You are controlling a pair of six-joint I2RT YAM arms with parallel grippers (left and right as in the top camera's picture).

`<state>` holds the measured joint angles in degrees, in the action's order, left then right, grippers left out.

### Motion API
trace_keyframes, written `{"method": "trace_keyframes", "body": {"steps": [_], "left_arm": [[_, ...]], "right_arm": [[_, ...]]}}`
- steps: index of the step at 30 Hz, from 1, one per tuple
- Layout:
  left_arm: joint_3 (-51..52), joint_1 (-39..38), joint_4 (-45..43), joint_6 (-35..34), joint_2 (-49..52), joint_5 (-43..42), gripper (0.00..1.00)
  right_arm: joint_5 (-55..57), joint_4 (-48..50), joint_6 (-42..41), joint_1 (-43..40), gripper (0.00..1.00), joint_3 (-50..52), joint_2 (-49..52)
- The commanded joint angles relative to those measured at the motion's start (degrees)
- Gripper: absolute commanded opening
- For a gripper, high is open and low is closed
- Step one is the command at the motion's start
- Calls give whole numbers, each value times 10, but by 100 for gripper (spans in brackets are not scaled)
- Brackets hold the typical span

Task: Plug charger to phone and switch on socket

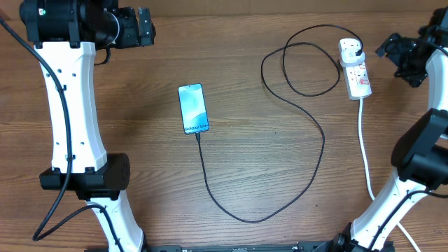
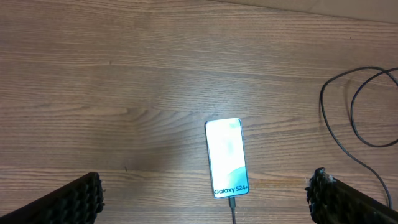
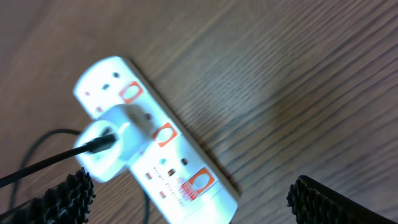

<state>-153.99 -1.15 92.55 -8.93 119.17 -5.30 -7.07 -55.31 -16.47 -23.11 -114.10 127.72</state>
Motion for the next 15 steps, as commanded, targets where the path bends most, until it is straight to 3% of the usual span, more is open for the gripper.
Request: {"method": "trace_keyframes", "body": {"steps": [1,15], "left_arm": [[2,0,0,-3,4,4,100],[2,0,0,-3,4,4,100]], "right_arm": [[6,3,-1,1,100,-6,28],[6,45,-1,1,100,-1,82]]}}
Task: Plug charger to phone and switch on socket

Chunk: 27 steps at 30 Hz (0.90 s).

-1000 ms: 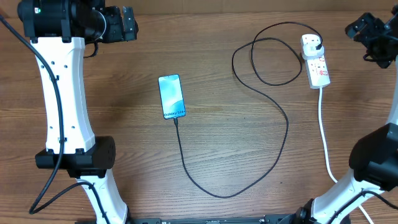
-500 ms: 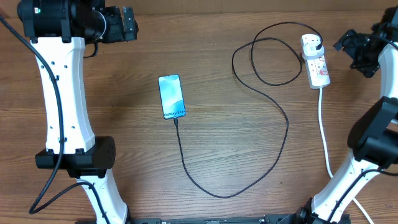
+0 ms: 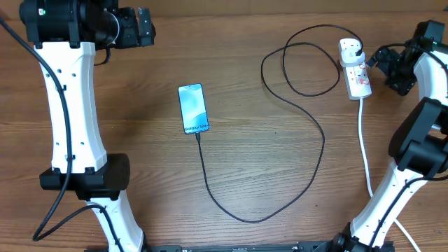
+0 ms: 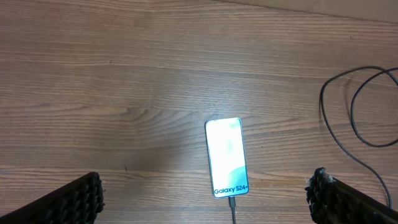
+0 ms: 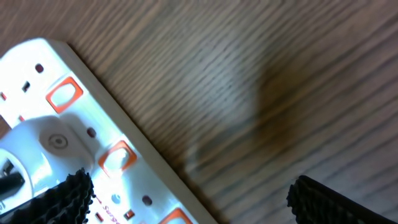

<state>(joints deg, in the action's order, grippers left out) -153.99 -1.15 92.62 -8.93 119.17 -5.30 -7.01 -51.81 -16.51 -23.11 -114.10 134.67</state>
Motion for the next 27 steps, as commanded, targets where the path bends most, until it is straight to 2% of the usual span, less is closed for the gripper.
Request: {"method": "trace_keyframes", "body": {"steps": [1,27], "left_arm": [[2,0,0,-3,4,4,100],[2,0,0,-3,4,4,100]], "right_arm": [[5,15,-1,1,100,1,14],[3,51,-2,4,100,31,19]]}}
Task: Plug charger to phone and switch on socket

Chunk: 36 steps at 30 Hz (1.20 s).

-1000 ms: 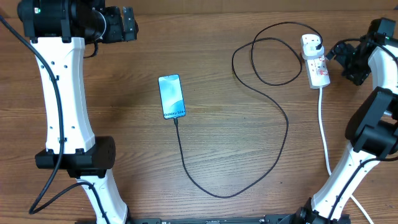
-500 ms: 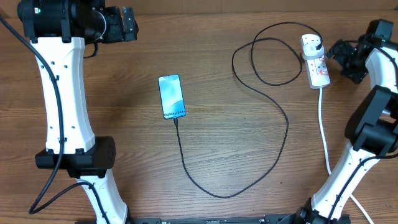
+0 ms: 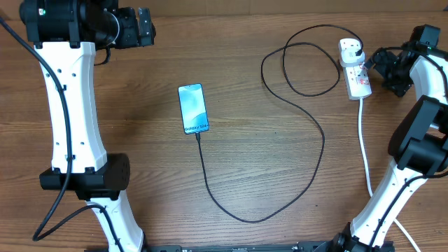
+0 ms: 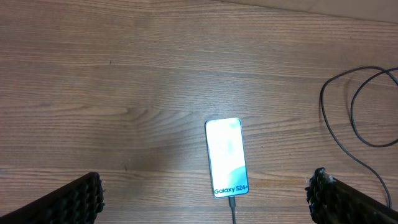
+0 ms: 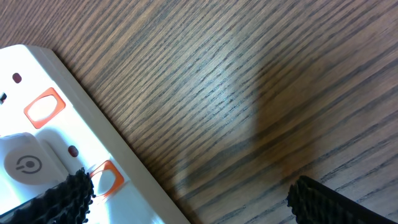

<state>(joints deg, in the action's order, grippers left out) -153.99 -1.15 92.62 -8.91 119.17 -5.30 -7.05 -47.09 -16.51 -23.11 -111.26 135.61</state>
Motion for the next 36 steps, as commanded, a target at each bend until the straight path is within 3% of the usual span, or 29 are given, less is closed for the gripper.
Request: {"method": "trace_keyframes", "body": {"steps": [1,36], "left_arm": [[2,0,0,-3,4,4,100],[2,0,0,-3,4,4,100]], "right_arm": [[4,4,-2,5,100,3,9],[-3,8,-11,13,100,3,48]]}}
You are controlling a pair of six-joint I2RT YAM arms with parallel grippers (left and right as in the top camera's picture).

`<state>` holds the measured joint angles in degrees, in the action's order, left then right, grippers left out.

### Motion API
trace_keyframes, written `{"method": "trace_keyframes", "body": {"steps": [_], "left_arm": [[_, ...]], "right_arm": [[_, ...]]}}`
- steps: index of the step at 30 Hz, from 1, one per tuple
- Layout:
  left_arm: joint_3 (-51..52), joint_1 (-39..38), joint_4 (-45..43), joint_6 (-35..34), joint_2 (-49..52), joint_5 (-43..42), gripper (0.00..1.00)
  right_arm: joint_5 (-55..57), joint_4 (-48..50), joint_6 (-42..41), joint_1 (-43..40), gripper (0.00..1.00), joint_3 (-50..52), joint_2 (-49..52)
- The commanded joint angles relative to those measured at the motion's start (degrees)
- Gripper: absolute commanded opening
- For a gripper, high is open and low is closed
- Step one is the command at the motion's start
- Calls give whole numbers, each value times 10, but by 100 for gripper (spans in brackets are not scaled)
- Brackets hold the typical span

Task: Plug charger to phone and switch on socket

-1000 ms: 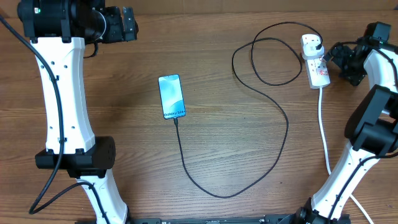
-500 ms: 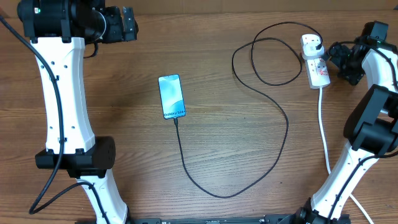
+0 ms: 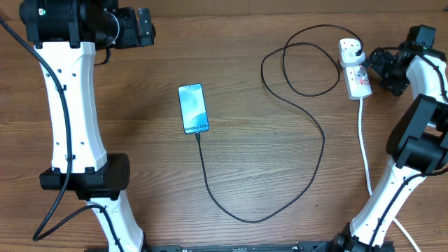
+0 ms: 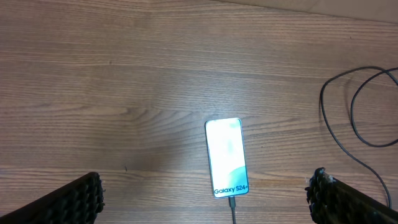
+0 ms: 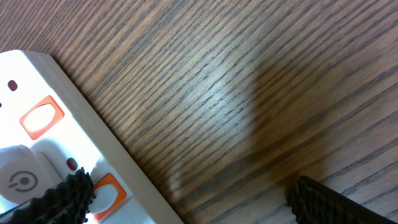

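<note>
The phone (image 3: 194, 108) lies face up with its screen lit, and the black charger cable (image 3: 294, 105) is plugged into its bottom end (image 4: 232, 202). The cable loops across to the white charger plug (image 3: 350, 48) seated in the white power strip (image 3: 356, 73). My right gripper (image 3: 372, 67) stands open low at the strip's right edge; one fingertip (image 5: 71, 193) is over an orange switch (image 5: 107, 190), the other (image 5: 323, 196) is over bare wood. My left gripper (image 4: 205, 205) hangs open high above the phone, at the far left in the overhead view (image 3: 143, 28).
The strip's white lead (image 3: 365, 147) runs down towards the table's front edge beside my right arm's base. A second orange switch (image 5: 40, 116) shows on the strip. The wooden table (image 3: 126, 175) carries only these items.
My right gripper has shifted slightly; its left fingertip now sits nearer the lower orange switch on the strip. The left arm, phone and cable are unchanged.
The phone lay lit with the cable plugged in at every moment, and my left gripper stayed open high above it. My right gripper was off to the right of the strip, then came low beside it, and now stands with one finger over an orange switch.
</note>
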<state>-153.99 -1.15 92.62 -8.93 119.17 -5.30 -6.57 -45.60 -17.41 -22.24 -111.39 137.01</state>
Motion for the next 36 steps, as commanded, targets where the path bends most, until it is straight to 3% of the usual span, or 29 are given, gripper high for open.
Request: {"method": "trace_keyframes", "body": {"steps": [1,36], "left_arm": [[2,0,0,-3,4,4,100],[2,0,0,-3,4,4,100]], "right_arm": [[-11,-7,-2,4,100,4,34],[-36,-78,-24,14,100,5,34]]}}
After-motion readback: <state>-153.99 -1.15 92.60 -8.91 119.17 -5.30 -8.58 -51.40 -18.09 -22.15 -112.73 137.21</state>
